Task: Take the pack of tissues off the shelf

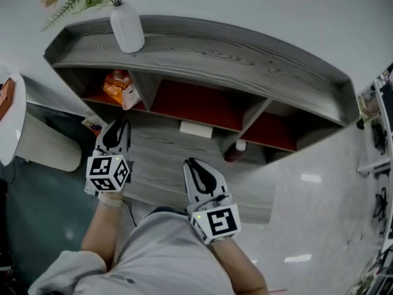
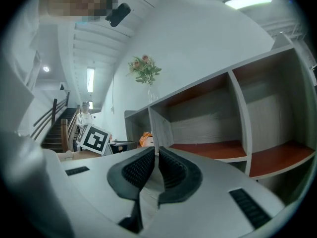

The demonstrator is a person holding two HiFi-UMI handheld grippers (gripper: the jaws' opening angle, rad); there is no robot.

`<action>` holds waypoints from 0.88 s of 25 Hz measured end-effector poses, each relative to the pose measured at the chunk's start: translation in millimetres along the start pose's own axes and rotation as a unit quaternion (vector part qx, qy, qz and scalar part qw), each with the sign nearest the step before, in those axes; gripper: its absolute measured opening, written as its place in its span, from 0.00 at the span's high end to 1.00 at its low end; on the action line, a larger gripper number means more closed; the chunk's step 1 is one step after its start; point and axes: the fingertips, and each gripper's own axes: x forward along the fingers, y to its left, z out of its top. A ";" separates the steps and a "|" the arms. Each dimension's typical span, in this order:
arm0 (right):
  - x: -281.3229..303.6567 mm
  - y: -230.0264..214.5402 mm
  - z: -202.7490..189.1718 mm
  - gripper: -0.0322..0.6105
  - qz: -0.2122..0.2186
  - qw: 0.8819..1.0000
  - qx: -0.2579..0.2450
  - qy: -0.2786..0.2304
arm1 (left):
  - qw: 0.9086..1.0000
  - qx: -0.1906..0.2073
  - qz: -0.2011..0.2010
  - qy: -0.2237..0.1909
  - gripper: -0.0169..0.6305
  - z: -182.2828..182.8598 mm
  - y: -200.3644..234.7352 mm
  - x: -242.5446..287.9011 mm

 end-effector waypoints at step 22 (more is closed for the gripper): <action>34.9 -32.2 -17.9 0.89 -0.014 1.000 0.006 0.025 | 0.997 0.022 0.065 0.025 0.91 -13.5 53.3 78.0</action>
